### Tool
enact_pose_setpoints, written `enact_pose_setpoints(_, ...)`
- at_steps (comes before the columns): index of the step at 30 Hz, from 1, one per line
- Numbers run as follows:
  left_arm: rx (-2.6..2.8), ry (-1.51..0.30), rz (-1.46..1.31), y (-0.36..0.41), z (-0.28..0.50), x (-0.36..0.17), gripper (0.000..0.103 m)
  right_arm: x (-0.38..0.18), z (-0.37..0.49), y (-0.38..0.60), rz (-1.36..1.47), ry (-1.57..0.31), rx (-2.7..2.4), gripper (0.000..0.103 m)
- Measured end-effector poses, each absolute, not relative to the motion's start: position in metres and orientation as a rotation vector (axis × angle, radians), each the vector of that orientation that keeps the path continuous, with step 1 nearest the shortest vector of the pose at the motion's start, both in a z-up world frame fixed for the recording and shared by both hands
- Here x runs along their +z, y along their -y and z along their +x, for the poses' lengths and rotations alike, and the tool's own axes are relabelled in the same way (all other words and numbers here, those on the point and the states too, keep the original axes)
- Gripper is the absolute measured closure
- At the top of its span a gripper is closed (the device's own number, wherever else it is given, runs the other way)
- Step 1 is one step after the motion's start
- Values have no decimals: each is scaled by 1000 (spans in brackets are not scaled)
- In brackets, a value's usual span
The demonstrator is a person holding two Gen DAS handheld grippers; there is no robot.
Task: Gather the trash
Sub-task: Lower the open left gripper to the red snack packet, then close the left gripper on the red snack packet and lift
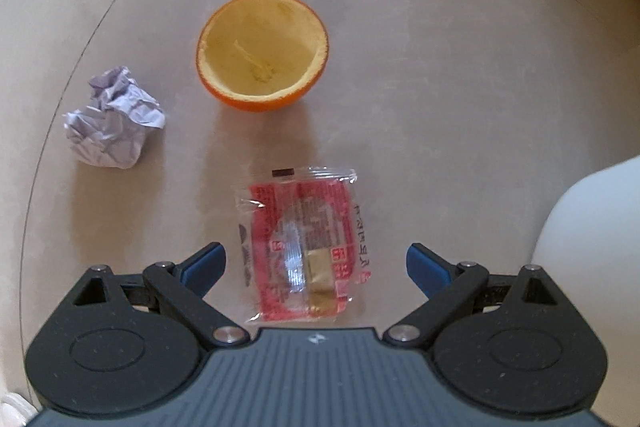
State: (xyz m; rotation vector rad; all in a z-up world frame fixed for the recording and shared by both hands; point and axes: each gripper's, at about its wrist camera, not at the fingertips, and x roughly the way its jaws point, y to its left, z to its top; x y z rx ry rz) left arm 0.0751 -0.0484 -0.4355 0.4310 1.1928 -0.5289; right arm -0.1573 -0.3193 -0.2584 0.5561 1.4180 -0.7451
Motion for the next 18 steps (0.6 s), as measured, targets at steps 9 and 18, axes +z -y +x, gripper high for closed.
enact_pose_setpoints(9, -427, -1213, 439, 57, 78, -456, 5, -259, -158, 319, 557, -1412, -753, 87)
enact_pose_setpoints(18, -401, -1169, 440, 64, 77, -459, 14, -258, -158, 319, 555, -1412, -755, 87)
